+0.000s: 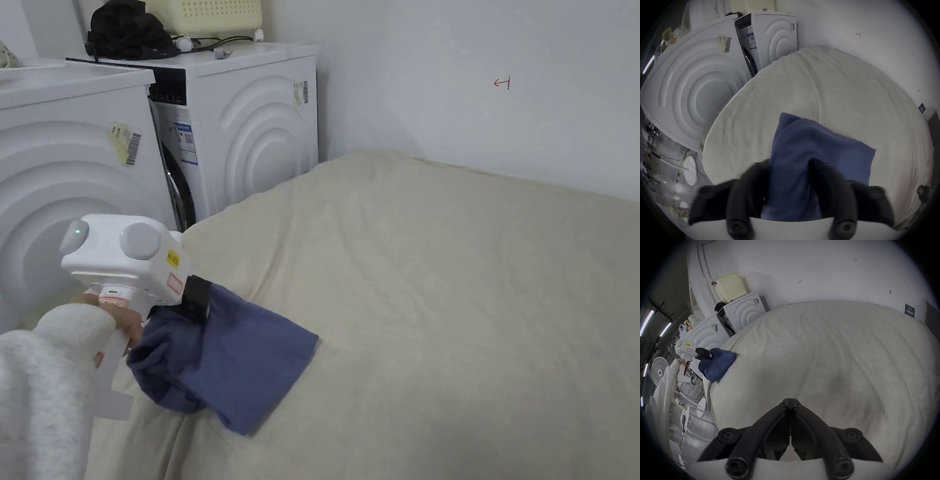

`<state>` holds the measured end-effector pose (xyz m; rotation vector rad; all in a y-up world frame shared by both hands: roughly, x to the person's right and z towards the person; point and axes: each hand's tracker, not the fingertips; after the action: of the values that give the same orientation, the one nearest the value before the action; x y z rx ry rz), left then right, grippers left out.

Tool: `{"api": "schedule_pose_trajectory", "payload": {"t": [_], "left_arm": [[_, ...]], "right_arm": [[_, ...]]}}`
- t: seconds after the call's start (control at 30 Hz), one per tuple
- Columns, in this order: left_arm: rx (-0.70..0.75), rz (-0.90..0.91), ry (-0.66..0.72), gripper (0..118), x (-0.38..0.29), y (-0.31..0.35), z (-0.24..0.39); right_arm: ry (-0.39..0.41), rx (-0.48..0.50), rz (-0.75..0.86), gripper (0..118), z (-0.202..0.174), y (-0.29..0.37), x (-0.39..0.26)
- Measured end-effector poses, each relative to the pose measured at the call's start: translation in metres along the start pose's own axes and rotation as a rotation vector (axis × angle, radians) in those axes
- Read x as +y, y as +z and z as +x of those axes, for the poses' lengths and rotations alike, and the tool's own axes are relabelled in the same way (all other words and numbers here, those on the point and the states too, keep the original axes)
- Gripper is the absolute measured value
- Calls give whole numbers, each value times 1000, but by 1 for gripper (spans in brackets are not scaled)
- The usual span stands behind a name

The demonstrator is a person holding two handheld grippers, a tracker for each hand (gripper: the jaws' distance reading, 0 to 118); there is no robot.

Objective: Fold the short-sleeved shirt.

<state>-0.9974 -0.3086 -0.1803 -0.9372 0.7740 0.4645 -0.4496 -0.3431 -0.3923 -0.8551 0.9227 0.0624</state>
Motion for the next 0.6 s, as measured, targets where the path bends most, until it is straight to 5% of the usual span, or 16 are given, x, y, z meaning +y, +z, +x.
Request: {"api": "schedule_pose_trajectory", "payload": {"t": [0.07, 0.37, 0.4, 0.47, 0.53, 0.57, 0.6], "left_arm": [[-1, 24, 8, 117, -2, 2, -5], [-76, 193, 87, 114, -13, 73, -14], [-68, 185, 68, 104, -21, 80, -2], [-57, 231, 1, 48, -33, 90, 11], [-49, 259, 0, 37, -55, 102, 31], [-47, 277, 22, 4, -66, 108, 38], [-66, 295, 45, 4, -75, 106, 40]], "right_arm": [[17, 2, -10, 0, -1, -1, -1], [30, 40, -9, 0, -13, 9, -4], [32, 41, -4, 0, -14, 14, -5], [45, 32, 7, 0, -15, 24, -5], [58, 20, 23, 0, -13, 36, -7], [59, 20, 34, 0, -11, 43, -8], [55, 20, 47, 0, -9, 50, -9]]}}
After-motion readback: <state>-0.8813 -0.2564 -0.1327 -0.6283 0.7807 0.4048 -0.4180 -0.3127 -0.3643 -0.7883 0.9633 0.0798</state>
